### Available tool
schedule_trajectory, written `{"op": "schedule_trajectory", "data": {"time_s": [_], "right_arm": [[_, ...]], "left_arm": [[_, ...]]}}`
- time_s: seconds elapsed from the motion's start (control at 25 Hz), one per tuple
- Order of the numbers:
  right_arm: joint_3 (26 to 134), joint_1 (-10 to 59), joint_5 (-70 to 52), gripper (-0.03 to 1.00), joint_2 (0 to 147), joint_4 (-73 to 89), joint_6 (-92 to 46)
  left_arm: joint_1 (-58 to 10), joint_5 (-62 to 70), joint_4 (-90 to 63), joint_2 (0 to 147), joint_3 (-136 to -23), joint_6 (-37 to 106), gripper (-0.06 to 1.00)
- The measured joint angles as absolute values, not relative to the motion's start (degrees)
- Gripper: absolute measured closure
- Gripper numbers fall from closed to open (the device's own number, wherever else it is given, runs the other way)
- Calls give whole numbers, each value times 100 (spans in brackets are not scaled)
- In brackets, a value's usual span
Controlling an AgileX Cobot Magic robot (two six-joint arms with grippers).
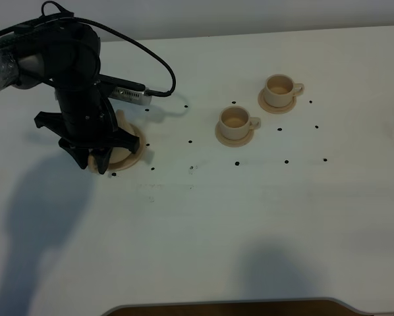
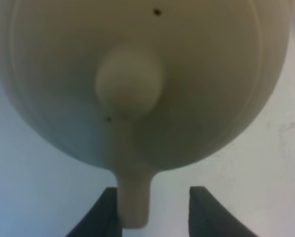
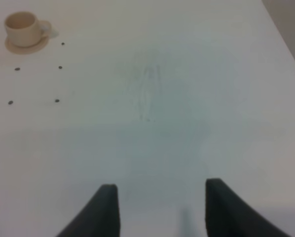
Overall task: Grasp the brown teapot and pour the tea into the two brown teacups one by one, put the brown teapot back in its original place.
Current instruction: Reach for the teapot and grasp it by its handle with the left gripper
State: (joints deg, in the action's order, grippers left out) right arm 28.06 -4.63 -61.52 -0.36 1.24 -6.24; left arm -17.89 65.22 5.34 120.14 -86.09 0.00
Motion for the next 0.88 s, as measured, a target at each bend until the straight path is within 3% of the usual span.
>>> {"op": "schedule_trajectory", "data": {"time_s": [0.88], "right_arm": [[2806, -463, -6152, 57, -36, 124, -624]], "left_arm": [[-1787, 6090, 665, 12014, -8609, 467, 63]]}}
